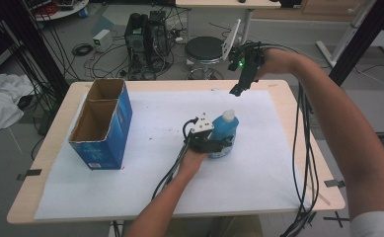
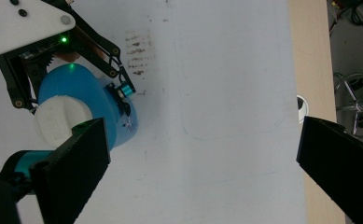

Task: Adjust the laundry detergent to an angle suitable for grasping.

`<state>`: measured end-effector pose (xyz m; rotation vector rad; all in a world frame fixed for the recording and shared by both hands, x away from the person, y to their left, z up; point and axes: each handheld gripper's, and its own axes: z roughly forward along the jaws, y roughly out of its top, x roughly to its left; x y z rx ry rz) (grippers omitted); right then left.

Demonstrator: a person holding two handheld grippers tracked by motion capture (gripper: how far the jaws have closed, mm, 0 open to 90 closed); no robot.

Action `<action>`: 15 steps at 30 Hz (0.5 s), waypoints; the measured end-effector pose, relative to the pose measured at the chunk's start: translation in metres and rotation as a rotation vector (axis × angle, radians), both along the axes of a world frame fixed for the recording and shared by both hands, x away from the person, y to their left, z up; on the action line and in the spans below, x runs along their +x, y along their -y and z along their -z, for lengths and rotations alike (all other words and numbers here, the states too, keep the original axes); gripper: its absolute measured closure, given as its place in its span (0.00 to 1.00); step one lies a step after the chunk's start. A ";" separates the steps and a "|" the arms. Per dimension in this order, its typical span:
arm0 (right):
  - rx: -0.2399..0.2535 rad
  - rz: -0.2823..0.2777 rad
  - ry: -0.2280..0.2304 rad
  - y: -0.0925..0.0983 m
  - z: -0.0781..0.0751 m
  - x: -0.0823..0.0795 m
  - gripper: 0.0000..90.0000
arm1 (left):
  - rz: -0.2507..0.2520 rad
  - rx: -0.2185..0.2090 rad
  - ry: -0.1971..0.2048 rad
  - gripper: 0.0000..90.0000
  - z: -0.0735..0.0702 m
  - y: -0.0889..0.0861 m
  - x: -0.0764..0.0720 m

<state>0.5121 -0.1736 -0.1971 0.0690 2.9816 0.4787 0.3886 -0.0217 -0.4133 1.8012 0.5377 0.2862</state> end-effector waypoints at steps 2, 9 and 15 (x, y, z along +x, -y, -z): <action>-0.004 0.001 0.001 0.000 -0.001 0.000 0.02 | 0.006 0.002 -0.006 0.46 -0.001 -0.003 0.001; -0.003 0.010 0.004 0.003 -0.003 -0.002 0.02 | 0.029 0.005 0.005 0.47 -0.012 -0.013 -0.001; -0.004 0.005 0.014 0.003 -0.005 -0.005 0.02 | 0.095 0.035 0.028 0.47 -0.028 -0.030 -0.002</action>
